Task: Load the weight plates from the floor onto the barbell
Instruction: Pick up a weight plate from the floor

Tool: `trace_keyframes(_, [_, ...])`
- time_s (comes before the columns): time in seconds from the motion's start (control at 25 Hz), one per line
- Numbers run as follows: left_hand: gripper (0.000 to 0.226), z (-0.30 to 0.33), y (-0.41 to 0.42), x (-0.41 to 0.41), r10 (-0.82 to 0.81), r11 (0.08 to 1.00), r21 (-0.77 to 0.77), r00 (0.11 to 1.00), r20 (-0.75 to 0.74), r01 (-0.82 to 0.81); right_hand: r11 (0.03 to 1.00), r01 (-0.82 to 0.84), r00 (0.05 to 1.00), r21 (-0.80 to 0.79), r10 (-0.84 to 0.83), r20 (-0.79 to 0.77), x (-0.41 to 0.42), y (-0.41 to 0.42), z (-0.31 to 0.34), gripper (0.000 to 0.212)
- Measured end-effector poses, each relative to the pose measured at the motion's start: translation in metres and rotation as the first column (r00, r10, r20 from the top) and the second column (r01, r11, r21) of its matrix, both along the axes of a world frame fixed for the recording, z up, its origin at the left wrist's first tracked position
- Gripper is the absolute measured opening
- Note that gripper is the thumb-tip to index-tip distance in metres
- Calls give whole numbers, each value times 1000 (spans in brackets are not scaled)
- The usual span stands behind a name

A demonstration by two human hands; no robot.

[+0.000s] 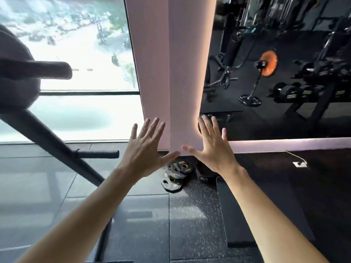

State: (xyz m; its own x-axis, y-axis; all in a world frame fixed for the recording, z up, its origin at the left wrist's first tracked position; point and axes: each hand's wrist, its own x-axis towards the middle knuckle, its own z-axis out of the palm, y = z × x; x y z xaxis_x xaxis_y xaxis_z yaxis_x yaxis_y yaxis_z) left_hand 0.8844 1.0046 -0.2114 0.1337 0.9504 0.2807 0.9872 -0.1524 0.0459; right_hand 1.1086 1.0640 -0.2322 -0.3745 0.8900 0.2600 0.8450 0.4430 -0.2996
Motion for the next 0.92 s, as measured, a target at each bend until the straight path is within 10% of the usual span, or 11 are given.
trace_keyframes(0.92, [100,-171,395,-52,258,895,-394,964,68,-211,923,-18,980,-383,91,175,-66,419,-132,103])
